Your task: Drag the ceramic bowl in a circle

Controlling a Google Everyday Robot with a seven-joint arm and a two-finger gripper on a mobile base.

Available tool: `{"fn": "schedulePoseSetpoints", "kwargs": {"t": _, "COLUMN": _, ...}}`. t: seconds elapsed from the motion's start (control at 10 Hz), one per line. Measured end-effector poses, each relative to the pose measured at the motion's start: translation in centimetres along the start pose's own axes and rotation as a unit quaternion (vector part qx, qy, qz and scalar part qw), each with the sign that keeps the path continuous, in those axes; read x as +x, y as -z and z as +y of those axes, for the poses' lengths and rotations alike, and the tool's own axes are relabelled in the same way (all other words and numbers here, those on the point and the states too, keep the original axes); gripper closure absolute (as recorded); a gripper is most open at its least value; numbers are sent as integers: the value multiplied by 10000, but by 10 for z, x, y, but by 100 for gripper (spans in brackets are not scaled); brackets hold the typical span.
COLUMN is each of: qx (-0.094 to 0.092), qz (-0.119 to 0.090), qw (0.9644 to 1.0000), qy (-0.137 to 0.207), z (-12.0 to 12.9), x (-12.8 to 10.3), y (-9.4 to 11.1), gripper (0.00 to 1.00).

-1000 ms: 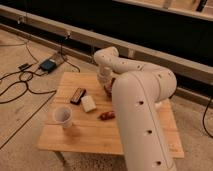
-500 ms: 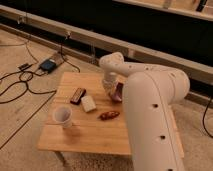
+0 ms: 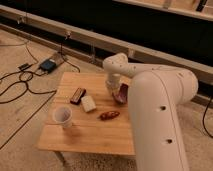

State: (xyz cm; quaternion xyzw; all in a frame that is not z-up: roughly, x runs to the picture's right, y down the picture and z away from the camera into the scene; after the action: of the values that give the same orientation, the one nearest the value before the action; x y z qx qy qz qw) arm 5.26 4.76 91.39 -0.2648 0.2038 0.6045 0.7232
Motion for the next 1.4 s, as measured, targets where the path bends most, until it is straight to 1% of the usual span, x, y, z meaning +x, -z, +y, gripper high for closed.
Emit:
{"fn": "schedulePoseSetpoints", "kwargs": {"t": 0.4, "qx": 218, "qz": 12, "qw": 9998, "qy": -18, "z": -6, "x": 7, "y": -5, "gripper": 32}}
{"fn": "schedulePoseSetpoints", "kwargs": {"t": 0.6, "qx": 408, "qz": -17, "qw": 9992, "qy": -23, "z": -12, "x": 7, "y": -5, "gripper": 32}}
{"fn": "schedulePoseSetpoints", "kwargs": {"t": 0.7, "qx": 549, "qz": -60, "qw": 9985, "qy": 2, "z": -14, "x": 7, "y": -3, "gripper": 32}}
{"fn": "schedulePoseSetpoints", "kwargs": {"t": 0.8, "qx": 663, "qz": -163, "qw": 9977, "qy": 33, "z": -13, "x": 5, "y": 3, "gripper": 32}}
{"fn": "schedulePoseSetpoints", "kwargs": {"t": 0.9, "qx": 705, "qz": -265, "qw": 9972, "qy": 47, "z": -10, "x": 5, "y": 12, "gripper": 32}}
{"fn": "schedulePoseSetpoints", "kwargs": {"t": 1.0, "qx": 725, "qz": -336, "qw": 9968, "qy": 59, "z": -6, "x": 5, "y": 19, "gripper": 32}}
{"fn": "schedulePoseSetpoints", "kwargs": {"t": 1.1, "qx": 663, "qz": -444, "qw": 9968, "qy": 27, "z": 2, "x": 7, "y": 32, "gripper": 32}}
{"fn": "schedulePoseSetpoints", "kwargs": {"t": 1.2, "qx": 567, "qz": -472, "qw": 9973, "qy": -55, "z": 8, "x": 9, "y": 40, "gripper": 32}}
{"fn": "schedulePoseSetpoints", "kwargs": {"t": 1.4, "qx": 555, "qz": -478, "qw": 9973, "qy": -83, "z": 6, "x": 10, "y": 41, "gripper": 32}}
